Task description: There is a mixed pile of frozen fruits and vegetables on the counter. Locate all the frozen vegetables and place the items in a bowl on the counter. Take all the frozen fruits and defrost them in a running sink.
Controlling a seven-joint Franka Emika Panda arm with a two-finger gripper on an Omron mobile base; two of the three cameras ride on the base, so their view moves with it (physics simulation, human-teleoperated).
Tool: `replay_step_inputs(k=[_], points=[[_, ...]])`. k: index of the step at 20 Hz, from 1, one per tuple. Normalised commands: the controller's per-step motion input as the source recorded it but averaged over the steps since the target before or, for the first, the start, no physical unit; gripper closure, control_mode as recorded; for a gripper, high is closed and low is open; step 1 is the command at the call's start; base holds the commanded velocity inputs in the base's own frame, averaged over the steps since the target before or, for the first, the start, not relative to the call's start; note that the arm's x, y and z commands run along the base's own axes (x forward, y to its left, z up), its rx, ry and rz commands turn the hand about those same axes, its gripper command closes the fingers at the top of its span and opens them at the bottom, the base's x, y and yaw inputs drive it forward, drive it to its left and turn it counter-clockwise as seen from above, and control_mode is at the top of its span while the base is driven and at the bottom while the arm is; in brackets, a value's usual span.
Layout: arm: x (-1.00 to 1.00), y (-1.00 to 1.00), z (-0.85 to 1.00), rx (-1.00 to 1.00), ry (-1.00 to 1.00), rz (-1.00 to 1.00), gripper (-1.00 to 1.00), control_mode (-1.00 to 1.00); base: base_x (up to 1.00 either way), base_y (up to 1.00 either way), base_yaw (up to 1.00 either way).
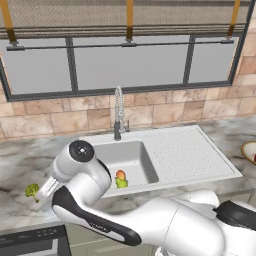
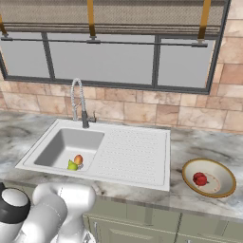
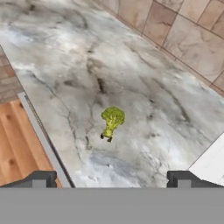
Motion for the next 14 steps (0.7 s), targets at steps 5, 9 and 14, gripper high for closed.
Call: replay_step_inputs(k=[5, 9, 14], points=[[0.08, 0.11, -0.24, 0.00, 0.00, 0.00, -1.00, -1.00, 0.00, 0.00, 0.00], [0.12, 0.15, -0.18, 0.00, 0.00, 0.00, -1.00, -1.00, 0.00, 0.00, 0.00], [0.19, 0.18, -0.04, 0.00, 0.06, -0.01, -1.00, -1.00, 0.00, 0.00, 0.00]])
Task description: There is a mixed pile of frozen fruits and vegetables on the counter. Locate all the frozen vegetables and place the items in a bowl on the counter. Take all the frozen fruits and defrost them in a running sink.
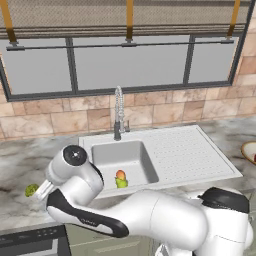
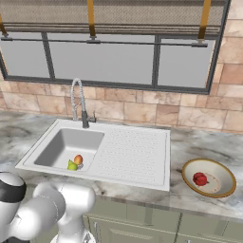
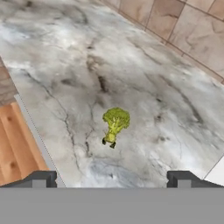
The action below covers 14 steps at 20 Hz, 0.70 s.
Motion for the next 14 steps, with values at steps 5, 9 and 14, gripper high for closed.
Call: replay_step_inputs(k=[5, 9, 14], points=[[0.11, 0.13, -0.10, -0.01, 0.04, -0.03, -1.00, -1.00, 0.00, 0.00, 0.00], [0.09, 0.13, -0.18, -0.03, 0.01, -0.03, -1.00, -1.00, 0.00, 0.00, 0.00], [0.13, 0.13, -0.22, -0.02, 0.01, -0.02, -1.00, -1.00, 0.00, 0.00, 0.00]])
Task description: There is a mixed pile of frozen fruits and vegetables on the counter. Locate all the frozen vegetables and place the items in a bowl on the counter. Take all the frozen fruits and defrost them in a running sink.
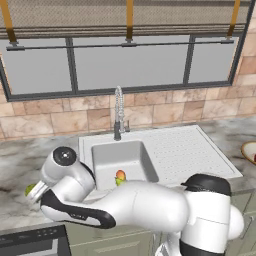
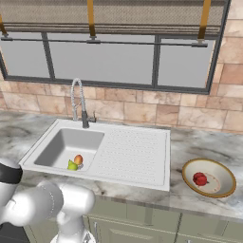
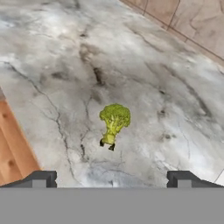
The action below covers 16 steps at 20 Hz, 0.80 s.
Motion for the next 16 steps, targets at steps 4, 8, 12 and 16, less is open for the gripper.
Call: replay_step_inputs(k=[4, 8, 12, 16], points=[[0.20, 0.15, -0.15, 0.00, 0.03, -0.02, -1.00, -1.00, 0.00, 0.00, 0.00], [0.22, 0.16, -0.16, 0.00, 0.05, -0.02, -1.00, -1.00, 0.00, 0.00, 0.00], [0.20, 0.18, -0.19, 0.00, 0.05, -0.03, -1.00, -1.00, 0.00, 0.00, 0.00], [0.16, 0.17, -0.21, -0.01, 0.04, -0.03, -1.00, -1.00, 0.00, 0.00, 0.00]])
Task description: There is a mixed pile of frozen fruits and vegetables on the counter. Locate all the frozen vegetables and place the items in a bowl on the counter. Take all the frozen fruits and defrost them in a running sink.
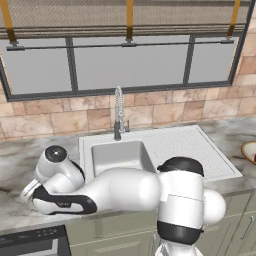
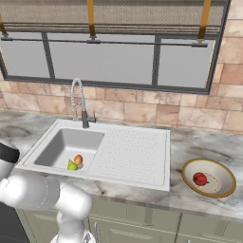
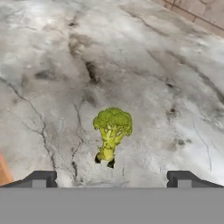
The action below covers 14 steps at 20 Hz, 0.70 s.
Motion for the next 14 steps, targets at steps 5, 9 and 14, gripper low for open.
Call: replay_step_inputs(k=[5, 9, 14], points=[[0.14, 0.21, -0.21, -0.01, 0.03, -0.03, -1.00, -1.00, 0.00, 0.00, 0.00], [0.15, 0.22, -0.21, -0.02, 0.03, -0.03, -1.00, -1.00, 0.00, 0.00, 0.00], [0.18, 0.19, -0.21, -0.02, 0.04, -0.03, -1.00, -1.00, 0.00, 0.00, 0.00]])
